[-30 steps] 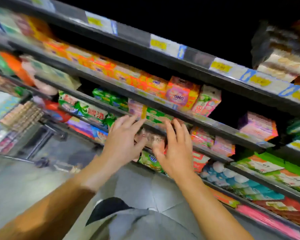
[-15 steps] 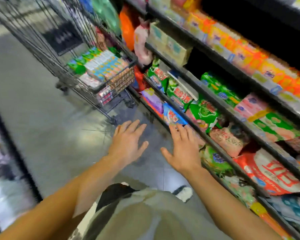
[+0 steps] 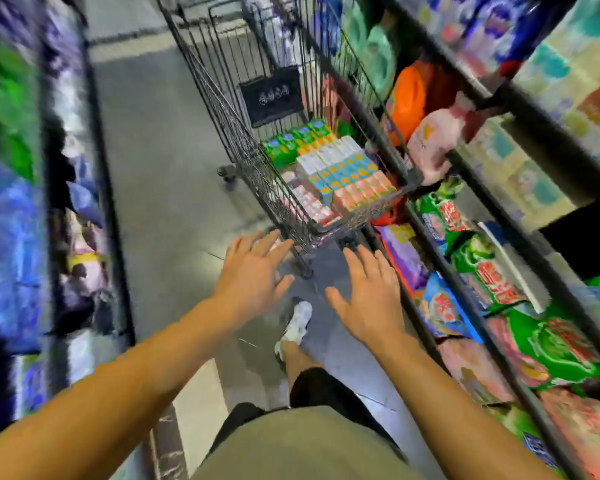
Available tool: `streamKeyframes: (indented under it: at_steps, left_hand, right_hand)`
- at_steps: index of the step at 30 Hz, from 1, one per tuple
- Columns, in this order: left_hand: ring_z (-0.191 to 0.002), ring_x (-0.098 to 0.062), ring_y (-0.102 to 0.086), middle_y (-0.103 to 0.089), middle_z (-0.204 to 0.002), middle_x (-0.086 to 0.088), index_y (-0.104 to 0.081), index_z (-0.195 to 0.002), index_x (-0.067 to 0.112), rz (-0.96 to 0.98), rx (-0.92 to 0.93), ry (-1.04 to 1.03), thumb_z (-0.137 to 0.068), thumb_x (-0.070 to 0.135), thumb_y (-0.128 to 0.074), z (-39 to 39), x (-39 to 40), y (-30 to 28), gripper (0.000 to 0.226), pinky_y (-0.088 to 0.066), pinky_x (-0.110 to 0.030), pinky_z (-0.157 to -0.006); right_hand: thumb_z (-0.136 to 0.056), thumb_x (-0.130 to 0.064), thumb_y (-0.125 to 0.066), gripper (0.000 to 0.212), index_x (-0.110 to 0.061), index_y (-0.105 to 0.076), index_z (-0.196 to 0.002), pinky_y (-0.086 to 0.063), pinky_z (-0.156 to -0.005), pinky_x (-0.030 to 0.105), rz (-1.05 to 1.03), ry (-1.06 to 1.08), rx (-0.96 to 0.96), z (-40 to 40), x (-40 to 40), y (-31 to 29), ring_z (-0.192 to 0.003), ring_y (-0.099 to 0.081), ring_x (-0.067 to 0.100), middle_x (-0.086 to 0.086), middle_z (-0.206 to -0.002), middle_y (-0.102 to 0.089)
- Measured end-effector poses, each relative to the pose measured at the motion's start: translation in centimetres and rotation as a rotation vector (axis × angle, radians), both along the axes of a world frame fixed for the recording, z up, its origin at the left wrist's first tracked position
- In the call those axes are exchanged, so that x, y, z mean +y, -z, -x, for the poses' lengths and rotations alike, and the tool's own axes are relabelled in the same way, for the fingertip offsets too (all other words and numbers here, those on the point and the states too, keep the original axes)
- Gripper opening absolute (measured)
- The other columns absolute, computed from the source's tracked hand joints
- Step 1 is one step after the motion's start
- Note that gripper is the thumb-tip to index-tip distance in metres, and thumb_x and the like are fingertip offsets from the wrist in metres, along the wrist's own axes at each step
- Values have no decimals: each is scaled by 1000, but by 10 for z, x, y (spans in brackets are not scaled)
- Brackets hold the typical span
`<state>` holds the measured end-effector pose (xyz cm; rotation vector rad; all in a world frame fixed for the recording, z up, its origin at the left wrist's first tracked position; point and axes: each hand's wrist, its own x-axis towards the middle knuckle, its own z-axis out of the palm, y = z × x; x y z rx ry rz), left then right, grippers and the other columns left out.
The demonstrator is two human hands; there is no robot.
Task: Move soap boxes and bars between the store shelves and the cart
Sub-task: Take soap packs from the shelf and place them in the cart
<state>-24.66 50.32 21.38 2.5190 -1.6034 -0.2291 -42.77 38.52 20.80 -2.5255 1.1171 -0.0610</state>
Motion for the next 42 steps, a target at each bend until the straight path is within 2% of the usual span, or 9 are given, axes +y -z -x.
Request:
streamKeyframes:
  at_steps: [4, 15, 19, 22, 26, 29, 32, 36, 42]
  left_hand:
    - [-126, -42, -48, -54, -140, -13, -57, -136, 17, -31, -45, 43, -81, 41, -71, -80, -48, 3, 62, -34, -51, -105]
    - [-133, -40, -41, -49, -146, -10, -50, -142, 21, -168, 2, 155, -83, 55, -47, -231, -189, 1, 68, -33, -52, -109]
    - [-135, -34, -41, -51, -145, -6, -50, -141, 23, -198, 19, 254, -84, 59, -40, -278, -241, 15, 68, -33, -53, -110]
    - [-129, -34, -47, -57, -137, -7, -53, -137, 21, -243, 25, 385, -84, 62, -35, -318, -282, 35, 69, -37, -51, -107]
    - [-127, -37, -50, -59, -133, -9, -53, -136, 21, -343, 43, 555, -83, 61, -43, -370, -332, 72, 67, -38, -49, -106]
    - [-129, -34, -48, -57, -137, -9, -47, -140, 22, -448, 69, 650, -84, 65, -39, -401, -361, 101, 72, -39, -48, -106]
    - [-130, -33, -44, -49, -144, -9, -40, -147, 17, -564, 140, 733, -91, 53, -54, -419, -382, 127, 67, -38, -42, -107]
    - [-121, -36, -53, -54, -136, -13, -42, -142, 19, -727, 212, 777, -90, 47, -58, -426, -401, 174, 62, -50, -46, -94]
    - [-107, -34, -62, -66, -115, -12, -55, -125, 20, -832, 313, 769, -84, 55, -59, -417, -413, 247, 54, -54, -42, -83]
  right_hand:
    - [-84, -55, -45, 78, -17, -36, -151, -16, -121, 51, -55, -5, 36, -72, -50, 14, -149, -18, 36, 11, -160, -29]
    - [-94, -52, -51, 74, -23, -22, -156, -7, -122, 49, -161, 68, 144, -218, -168, 24, -151, -5, 34, 9, -165, -14]
    - [-92, -57, -46, 75, -19, -30, -155, -13, -121, 53, -165, 155, 155, -245, -193, 33, -150, -12, 38, 11, -163, -21]
    - [-84, -62, -34, 80, -14, -46, -146, -28, -114, 61, -140, 251, 103, -267, -205, 41, -143, -30, 45, 16, -155, -37]
    - [-83, -60, -40, 76, -12, -51, -142, -37, -108, 62, -157, 382, 150, -301, -220, 51, -137, -40, 46, 18, -148, -47]
    - [-86, -54, -55, 74, -16, -41, -149, -27, -115, 59, -221, 479, 221, -325, -225, 64, -144, -29, 42, 14, -156, -36]
    - [-93, -51, -55, 77, -23, -22, -157, -9, -122, 52, -302, 545, 274, -342, -227, 80, -151, -7, 36, 7, -165, -15]
    - [-86, -44, -70, 83, -19, -31, -154, -20, -119, 57, -339, 605, 284, -357, -228, 103, -150, -16, 39, 10, -162, -24]
    - [-96, -51, -52, 86, -26, 1, -158, 1, -122, 43, -504, 646, 391, -366, -235, 143, -152, 9, 31, 1, -166, 9]
